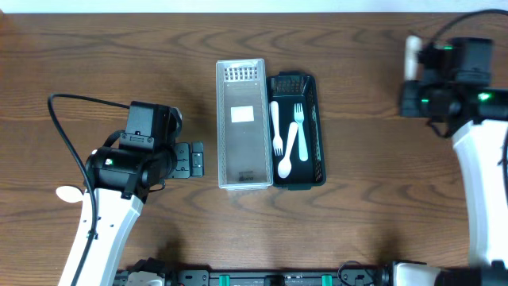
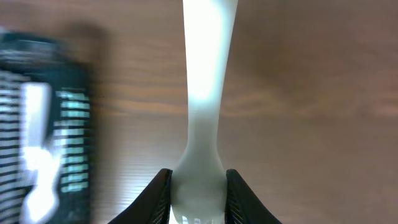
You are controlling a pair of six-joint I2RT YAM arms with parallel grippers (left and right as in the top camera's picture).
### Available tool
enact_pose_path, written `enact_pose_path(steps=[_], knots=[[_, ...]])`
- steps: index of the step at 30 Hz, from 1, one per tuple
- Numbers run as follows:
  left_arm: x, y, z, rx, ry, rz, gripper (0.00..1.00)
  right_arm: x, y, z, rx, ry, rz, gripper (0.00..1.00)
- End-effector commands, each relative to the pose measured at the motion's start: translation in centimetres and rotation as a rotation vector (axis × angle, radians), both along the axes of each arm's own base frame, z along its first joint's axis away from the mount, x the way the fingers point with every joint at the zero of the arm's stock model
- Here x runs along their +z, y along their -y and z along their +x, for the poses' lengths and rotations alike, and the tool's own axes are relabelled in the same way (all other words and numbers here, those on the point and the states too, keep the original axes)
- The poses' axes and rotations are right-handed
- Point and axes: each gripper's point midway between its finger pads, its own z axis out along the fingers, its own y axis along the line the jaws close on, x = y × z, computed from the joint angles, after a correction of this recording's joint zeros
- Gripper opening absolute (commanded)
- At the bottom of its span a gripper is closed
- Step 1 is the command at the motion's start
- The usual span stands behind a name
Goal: Pack container
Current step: 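Carry the fork left and release it into the black basket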
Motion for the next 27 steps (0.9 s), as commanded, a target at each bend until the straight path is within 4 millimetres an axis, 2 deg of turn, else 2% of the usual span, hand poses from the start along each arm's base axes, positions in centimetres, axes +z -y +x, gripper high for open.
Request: enact_pose_path(steps=[1, 4, 6, 12, 18, 21, 24, 27], knots=[[0.0, -0.4, 0.0, 0.008, -0.003, 0.016, 0.98, 1.7, -5.9, -0.9, 0.017, 0.017, 0.1, 0.01], [0.0, -0.4, 0.0, 0.008, -0.003, 0.016, 0.98, 0.6, -10.9, -2.0, 0.101, -0.033, 0.128, 0.01], [0.0, -0.4, 0.0, 0.008, -0.003, 0.016, 0.98, -0.4, -13.2, -2.5, 0.134, -0.068, 0.131, 0.01], [0.0, -0.4, 0.0, 0.008, -0.003, 0.016, 0.98, -5.7, -17.8, -3.3, 0.204, -0.218, 0.083, 0.01], [0.0, -0.4, 0.0, 0.008, -0.003, 0.016, 0.98, -12.3, -20.2, -4.3, 0.254, -0.388, 0.006, 0.01], [0.0, -0.4, 0.0, 0.008, -0.003, 0.016, 0.98, -14.9, -20.5, -4.7, 0.26, -0.451, -0.024, 0.07], [0.0, -0.4, 0.0, 0.008, -0.003, 0.016, 0.98, -15.8, -20.4, -4.7, 0.259, -0.472, -0.034, 0.18], [0.0, -0.4, 0.0, 0.008, -0.003, 0.016, 0.98, -15.5, -20.6, -4.4, 0.268, -0.455, -0.029, 0.29]])
